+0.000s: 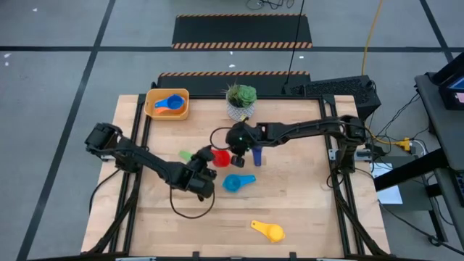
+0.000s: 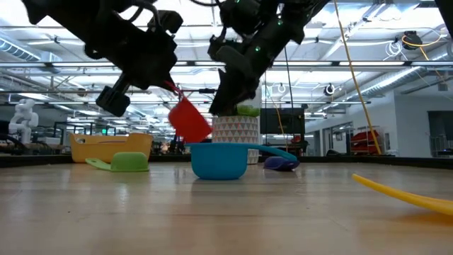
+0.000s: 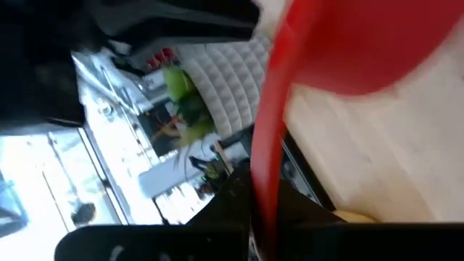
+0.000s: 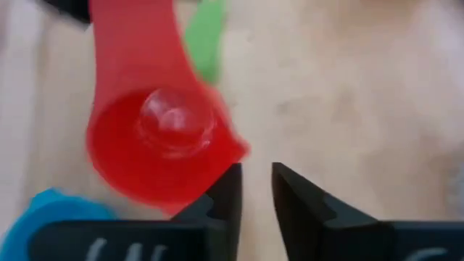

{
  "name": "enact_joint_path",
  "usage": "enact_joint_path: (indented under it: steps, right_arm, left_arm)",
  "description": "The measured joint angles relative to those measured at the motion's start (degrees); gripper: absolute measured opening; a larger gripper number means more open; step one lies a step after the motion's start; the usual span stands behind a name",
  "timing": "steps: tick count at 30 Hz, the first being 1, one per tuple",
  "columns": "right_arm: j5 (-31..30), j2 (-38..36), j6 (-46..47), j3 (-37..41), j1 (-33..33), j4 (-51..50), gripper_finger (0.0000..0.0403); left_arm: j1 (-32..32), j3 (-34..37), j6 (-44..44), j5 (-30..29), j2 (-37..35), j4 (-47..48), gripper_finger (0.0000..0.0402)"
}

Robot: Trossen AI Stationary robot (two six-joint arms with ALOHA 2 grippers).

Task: Nest measuring cups in basket
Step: Stack the dark orange measuring cup on top of the dark blue measuring cup in the yellow bin

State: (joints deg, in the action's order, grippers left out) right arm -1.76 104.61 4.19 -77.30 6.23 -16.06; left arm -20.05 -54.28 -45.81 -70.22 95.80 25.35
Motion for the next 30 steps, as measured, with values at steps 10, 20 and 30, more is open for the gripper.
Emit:
enact_joint_path:
  steps: [10, 20, 30]
  right_arm:
    - [-2.99, -6.88, -10.62, -0.03, 4.85, 0.46, 0.0185]
    - [-2.66, -9.3, -18.35, 8.2, 10.58, 13.86, 0.0214]
    - [-2.58, -11.99, -21.39, 19.57, 10.94, 25.54, 0.0215]
  left_arm:
    - [12.41, -0.13, 22.36, -0.07, -9.55, 24.91, 0.0005]
    - [39.44, 0.56, 29.4, -1.04, -16.41, 34.44, 0.0005]
    - [58.59, 0.46, 13.03, 8.61, -16.27, 19.36, 0.0007]
